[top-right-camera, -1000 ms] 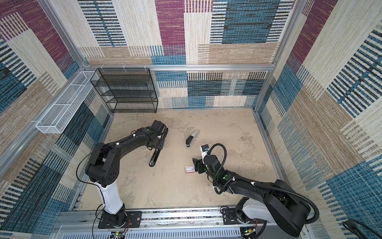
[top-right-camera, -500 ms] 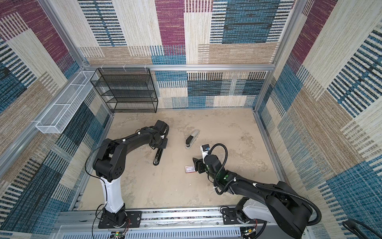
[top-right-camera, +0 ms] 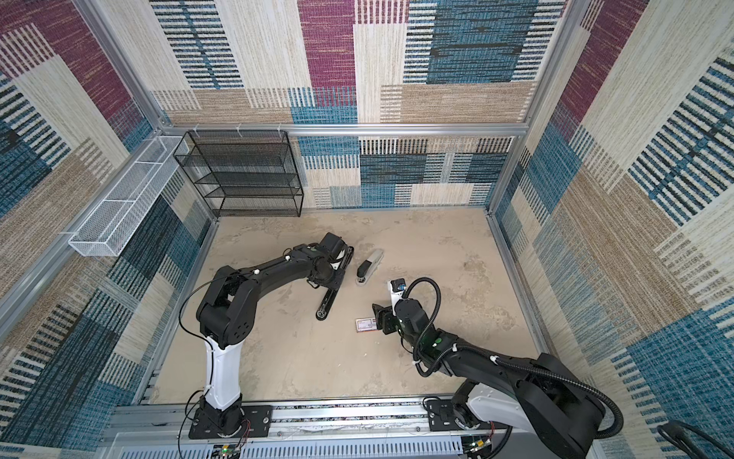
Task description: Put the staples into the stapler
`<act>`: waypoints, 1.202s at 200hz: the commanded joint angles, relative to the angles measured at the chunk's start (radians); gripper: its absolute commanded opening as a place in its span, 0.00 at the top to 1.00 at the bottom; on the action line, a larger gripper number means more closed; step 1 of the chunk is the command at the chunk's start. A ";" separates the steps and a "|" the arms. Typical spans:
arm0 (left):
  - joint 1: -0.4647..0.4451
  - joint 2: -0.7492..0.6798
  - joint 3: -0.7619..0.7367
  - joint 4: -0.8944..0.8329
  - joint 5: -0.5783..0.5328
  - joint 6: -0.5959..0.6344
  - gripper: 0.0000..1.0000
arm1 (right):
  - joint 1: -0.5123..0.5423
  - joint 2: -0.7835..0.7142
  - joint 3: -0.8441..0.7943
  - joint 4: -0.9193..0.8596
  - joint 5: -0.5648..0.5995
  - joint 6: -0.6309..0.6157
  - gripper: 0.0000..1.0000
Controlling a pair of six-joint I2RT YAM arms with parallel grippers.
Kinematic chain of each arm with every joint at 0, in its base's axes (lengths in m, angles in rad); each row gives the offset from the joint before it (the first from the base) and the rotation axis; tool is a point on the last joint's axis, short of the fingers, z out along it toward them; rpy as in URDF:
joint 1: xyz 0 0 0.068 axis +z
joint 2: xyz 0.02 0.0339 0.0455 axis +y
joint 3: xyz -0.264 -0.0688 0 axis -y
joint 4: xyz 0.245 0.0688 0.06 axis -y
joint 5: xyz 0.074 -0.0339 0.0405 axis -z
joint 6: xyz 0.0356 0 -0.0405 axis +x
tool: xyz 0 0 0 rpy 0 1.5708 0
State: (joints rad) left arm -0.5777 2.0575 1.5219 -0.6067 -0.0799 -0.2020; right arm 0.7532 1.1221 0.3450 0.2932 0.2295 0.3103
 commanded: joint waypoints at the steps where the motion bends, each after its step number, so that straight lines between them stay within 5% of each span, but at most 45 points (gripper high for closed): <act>1: -0.002 -0.048 -0.013 -0.021 -0.020 0.000 0.57 | 0.000 -0.020 0.011 -0.018 0.010 0.023 0.24; 48: -0.004 -0.227 -0.108 -0.001 -0.012 -0.035 0.57 | -0.034 -0.010 0.147 -0.242 -0.045 0.095 0.28; 86: -0.005 -0.438 -0.305 0.144 0.054 -0.092 0.56 | -0.066 -0.014 0.246 -0.424 -0.161 0.130 0.40; 157: -0.015 -0.846 -0.912 0.852 0.327 -0.291 0.56 | -0.086 0.136 0.364 -0.652 -0.249 0.169 0.65; 240: -0.034 -0.836 -0.949 0.939 0.464 -0.333 0.57 | -0.092 0.271 0.412 -0.759 -0.210 0.191 0.77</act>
State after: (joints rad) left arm -0.6094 1.1992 0.5640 0.2546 0.3264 -0.5034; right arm 0.6613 1.3800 0.7471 -0.4286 0.0010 0.4820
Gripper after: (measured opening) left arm 0.434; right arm 0.243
